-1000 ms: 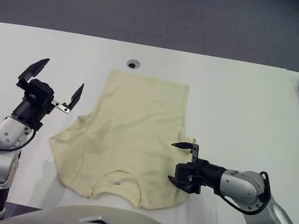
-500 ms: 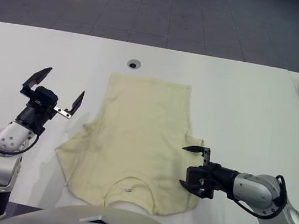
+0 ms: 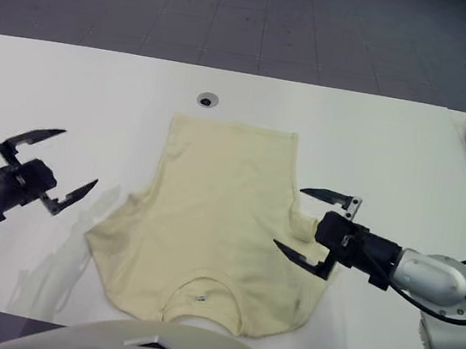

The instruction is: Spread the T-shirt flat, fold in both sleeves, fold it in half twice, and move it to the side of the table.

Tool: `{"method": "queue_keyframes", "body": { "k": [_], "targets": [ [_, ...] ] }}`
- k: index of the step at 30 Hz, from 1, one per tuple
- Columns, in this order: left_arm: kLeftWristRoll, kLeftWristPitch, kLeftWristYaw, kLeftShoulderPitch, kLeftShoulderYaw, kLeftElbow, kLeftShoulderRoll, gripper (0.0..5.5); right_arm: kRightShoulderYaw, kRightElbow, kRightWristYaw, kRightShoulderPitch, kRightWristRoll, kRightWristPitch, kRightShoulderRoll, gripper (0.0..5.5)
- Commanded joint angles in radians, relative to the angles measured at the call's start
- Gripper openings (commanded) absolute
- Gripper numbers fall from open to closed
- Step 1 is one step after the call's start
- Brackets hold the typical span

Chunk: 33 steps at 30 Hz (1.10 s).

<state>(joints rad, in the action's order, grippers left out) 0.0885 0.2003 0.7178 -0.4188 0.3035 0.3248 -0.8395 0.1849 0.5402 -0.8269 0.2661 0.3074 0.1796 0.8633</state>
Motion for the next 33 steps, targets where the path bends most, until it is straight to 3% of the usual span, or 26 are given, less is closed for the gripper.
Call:
{"method": "queue_keyframes", "body": {
  "k": [1,5,10,18,33],
  "targets": [
    [0.110,0.091,0.082,-0.096,-0.033,0.020,-0.099,5.40,-0.043,-0.059,0.156,-0.132,-0.002,0.062,-0.148,5.38],
    [0.149,0.104,0.140,-0.178,-0.046,0.090,-0.127,5.40,-0.120,-0.193,0.298,-0.263,-0.086,0.070,-0.284,5.38],
    [0.236,0.090,0.145,-0.206,-0.109,0.108,-0.122,5.40,-0.123,-0.287,0.416,-0.330,-0.108,0.046,-0.412,5.38],
    [0.342,0.083,0.096,-0.150,-0.215,0.040,-0.100,5.40,-0.139,-0.308,0.434,-0.305,-0.148,0.012,-0.445,5.38],
    [0.365,0.073,0.070,-0.202,-0.217,0.038,-0.144,2.57,-0.143,-0.275,0.419,-0.273,-0.151,0.007,-0.447,5.40]
  ]
}}
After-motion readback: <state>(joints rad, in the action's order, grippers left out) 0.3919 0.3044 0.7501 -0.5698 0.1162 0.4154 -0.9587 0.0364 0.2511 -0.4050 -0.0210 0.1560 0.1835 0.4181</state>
